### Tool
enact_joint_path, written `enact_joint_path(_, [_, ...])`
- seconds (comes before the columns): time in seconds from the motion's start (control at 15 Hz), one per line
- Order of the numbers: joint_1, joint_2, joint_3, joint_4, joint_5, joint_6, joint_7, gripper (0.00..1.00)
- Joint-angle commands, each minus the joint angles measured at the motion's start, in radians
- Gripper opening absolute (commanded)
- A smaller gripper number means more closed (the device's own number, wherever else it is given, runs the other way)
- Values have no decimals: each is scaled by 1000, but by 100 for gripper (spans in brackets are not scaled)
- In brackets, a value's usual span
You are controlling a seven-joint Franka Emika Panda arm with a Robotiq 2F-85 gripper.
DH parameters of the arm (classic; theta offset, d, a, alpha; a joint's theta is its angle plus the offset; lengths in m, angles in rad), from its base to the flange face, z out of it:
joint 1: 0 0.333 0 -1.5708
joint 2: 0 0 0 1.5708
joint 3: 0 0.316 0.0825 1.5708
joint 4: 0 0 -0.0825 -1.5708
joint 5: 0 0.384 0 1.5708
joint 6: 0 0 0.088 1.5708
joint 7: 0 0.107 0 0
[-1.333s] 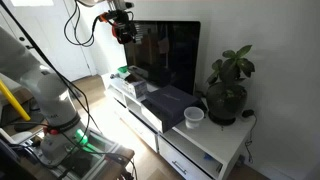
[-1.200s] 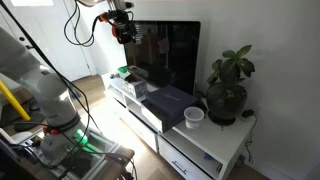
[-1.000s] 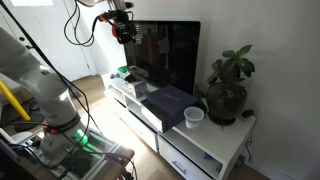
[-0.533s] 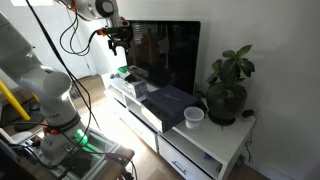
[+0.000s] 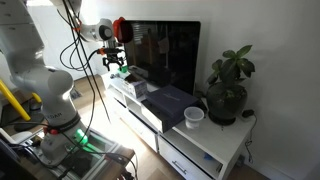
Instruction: Remove the sachet from the box and put it on the TV stand
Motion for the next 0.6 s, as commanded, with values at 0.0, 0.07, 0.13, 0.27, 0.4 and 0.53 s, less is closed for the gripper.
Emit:
enact_joint_path(0.0, [-11,0,8,6,0,-2,-5,100])
enact_joint_path(0.07, [-12,-2,8,9,1,-2,-8,100])
enact_joint_path(0.13, [-15,18,4,4,-21,-1,9,100])
enact_joint_path(0.27, [-11,81,10,-5,-9,-14,24,100])
enact_joint_path(0.4, [-7,142,10,-25,-46,90,43,100])
enact_joint_path(0.53, [0,198,5,-29,-87,222,78,100])
